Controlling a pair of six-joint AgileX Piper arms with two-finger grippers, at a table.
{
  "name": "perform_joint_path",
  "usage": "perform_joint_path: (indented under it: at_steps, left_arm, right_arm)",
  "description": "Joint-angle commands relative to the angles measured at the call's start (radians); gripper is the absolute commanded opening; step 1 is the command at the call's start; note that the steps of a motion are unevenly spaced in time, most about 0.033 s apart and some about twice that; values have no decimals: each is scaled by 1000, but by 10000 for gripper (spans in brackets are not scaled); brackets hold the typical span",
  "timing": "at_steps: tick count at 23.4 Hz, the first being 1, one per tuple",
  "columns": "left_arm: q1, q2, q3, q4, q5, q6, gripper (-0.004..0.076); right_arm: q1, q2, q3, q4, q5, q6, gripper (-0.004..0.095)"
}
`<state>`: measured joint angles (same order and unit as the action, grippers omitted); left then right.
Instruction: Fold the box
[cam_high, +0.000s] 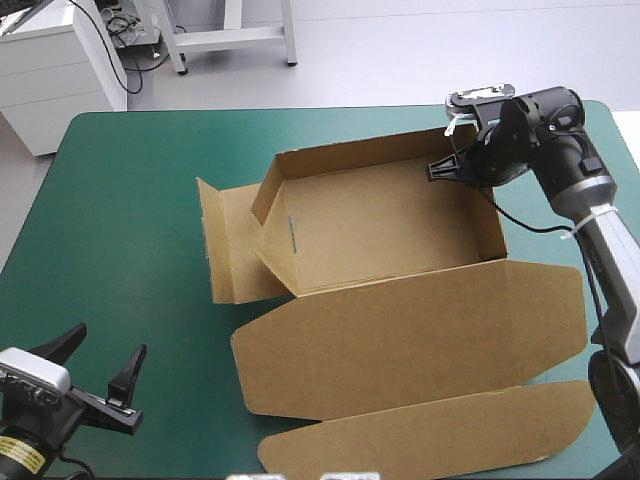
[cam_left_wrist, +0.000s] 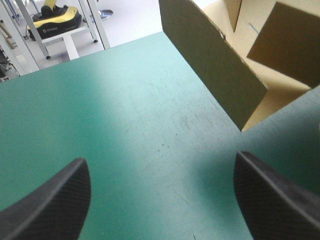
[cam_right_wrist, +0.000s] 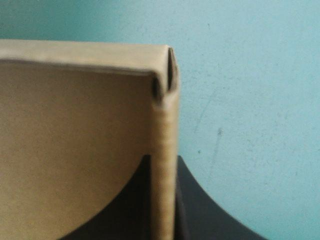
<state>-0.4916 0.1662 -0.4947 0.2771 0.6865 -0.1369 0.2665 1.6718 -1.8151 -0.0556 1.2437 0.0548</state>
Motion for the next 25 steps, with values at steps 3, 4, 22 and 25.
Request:
perform_joint_path:
  at_steps: [3, 4, 22, 25]
  left_arm:
    - [-1, 126, -33, 92, -89, -100, 461]
    - [-1, 159, -40, 105, -91, -120, 447]
    - [223, 887, -482, 228, 35, -250, 429]
    - [418, 952, -482, -22, -8, -68, 429]
  right_arm:
    - [-5, -53, -34, 7, 10, 2, -20]
    - [-5, -53, -34, 7, 10, -2, -20]
    - [-5, -53, -34, 44, 10, -33, -20]
    - [-5, -53, -34, 46, 10, -33, -20]
